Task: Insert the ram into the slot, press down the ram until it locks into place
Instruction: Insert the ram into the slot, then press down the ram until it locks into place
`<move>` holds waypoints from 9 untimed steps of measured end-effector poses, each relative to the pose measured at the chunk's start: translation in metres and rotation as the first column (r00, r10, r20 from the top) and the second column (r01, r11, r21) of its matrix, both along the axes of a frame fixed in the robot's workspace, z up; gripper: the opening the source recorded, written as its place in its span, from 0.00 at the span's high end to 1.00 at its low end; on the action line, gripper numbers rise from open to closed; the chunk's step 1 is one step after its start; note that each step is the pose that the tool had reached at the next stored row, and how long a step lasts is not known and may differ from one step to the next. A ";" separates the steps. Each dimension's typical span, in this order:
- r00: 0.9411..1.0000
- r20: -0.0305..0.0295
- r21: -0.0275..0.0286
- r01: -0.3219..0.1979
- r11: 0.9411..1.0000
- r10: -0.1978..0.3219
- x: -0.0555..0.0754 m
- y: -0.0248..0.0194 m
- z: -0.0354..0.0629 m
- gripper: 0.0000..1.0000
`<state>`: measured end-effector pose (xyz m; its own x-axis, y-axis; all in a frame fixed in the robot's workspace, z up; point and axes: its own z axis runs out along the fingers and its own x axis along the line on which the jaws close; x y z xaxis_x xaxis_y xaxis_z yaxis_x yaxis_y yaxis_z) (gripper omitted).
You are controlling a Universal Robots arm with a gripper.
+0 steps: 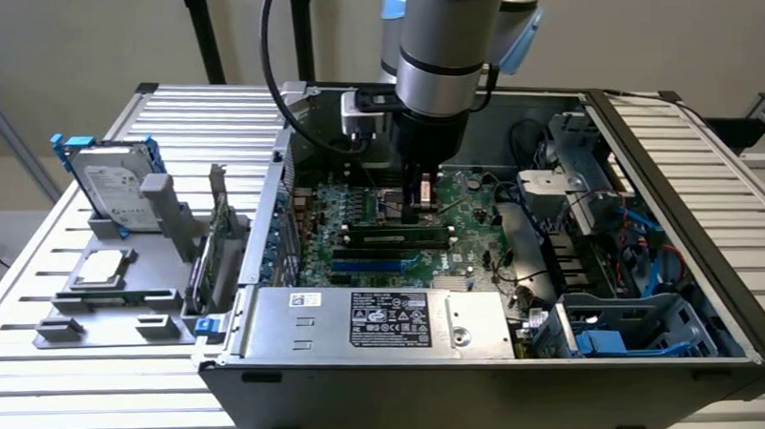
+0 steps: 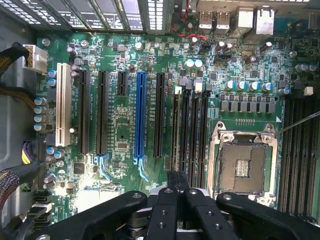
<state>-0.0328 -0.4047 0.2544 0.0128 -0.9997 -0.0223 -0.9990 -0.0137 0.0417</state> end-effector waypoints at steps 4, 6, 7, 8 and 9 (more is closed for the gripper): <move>1.000 0.000 0.000 0.000 1.000 0.000 0.000 0.0000 0.0000 0.90; 1.000 0.000 0.000 0.000 1.000 0.000 0.000 0.0000 0.0000 0.90; 1.000 0.000 0.000 0.000 1.000 0.000 0.000 0.0000 0.0000 0.90; 1.000 0.000 0.000 0.000 1.000 0.000 -0.001 0.0000 0.0000 0.90; 1.000 0.000 0.000 0.000 1.000 0.000 -0.001 0.0000 0.0000 0.90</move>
